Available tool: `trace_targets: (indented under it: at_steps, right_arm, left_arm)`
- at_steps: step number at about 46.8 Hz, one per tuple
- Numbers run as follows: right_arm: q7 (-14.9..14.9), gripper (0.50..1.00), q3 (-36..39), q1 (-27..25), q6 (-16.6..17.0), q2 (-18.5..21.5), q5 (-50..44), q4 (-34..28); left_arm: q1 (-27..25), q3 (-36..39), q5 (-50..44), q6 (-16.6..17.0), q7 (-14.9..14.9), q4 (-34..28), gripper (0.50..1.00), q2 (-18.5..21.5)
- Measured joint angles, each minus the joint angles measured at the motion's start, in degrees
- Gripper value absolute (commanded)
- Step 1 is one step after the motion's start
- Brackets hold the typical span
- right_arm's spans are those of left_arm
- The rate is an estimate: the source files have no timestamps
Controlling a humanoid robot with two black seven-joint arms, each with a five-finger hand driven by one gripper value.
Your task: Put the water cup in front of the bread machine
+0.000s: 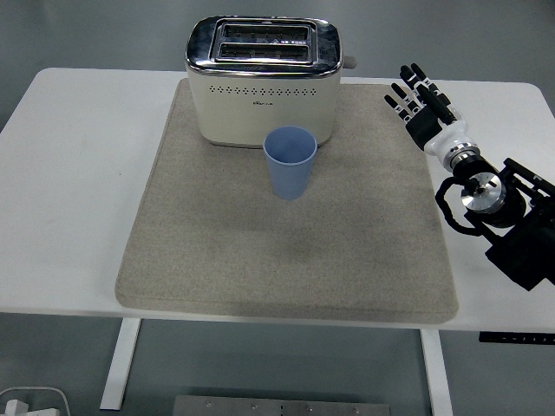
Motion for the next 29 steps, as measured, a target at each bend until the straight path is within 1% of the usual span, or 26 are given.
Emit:
trace_targets:
  at_steps: [11,29]
  right_arm:
    - [0.5,0.926,-0.1,0.1,0.7,-0.6,-0.2,-0.3]
    - [0.9,0.928,-0.1,0.0,1.2,-0.5,-0.2,-0.5]
  left_arm:
    - [0.0,0.0,0.0,0.0,0.0,0.0,1.000,0.0]
    - [0.0,0.0,0.0,0.0,0.0,0.0,1.000,0.0]
